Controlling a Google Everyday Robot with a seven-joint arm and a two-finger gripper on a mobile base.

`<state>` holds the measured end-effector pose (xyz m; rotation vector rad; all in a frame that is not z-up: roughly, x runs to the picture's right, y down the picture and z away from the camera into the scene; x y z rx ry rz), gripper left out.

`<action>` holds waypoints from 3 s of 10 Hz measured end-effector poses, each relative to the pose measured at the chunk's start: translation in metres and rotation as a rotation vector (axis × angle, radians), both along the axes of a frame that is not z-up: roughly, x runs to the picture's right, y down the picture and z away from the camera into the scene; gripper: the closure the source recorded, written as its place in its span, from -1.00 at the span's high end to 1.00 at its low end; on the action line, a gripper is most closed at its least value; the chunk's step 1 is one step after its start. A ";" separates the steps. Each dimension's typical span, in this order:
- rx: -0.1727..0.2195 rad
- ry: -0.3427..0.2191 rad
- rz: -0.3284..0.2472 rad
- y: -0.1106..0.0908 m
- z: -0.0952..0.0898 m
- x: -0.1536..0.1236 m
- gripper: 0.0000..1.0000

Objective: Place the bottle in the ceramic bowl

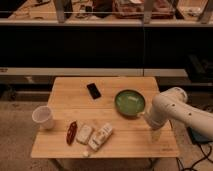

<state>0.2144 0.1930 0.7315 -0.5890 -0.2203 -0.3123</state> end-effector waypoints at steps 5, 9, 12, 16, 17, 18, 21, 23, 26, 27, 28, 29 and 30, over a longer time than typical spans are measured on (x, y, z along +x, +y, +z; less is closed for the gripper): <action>0.000 0.000 0.000 0.000 0.000 0.000 0.60; 0.000 0.000 0.000 0.000 0.000 0.000 0.60; 0.000 0.000 0.000 0.000 0.000 0.000 0.60; 0.000 0.000 0.000 0.000 0.000 0.000 0.60; 0.000 0.000 0.000 0.000 0.000 0.000 0.60; 0.000 0.000 0.000 0.000 0.000 0.000 0.60; 0.001 0.000 0.000 0.000 0.000 0.000 0.60; 0.001 0.000 0.000 0.000 0.000 0.000 0.60; 0.001 0.001 0.002 0.000 0.000 0.000 0.60; 0.003 0.000 0.007 -0.001 0.000 -0.001 0.60; 0.011 0.002 0.025 -0.002 0.001 -0.002 0.60; 0.033 0.010 0.066 -0.004 0.003 -0.005 0.60; 0.055 0.020 0.120 -0.005 0.004 -0.009 0.60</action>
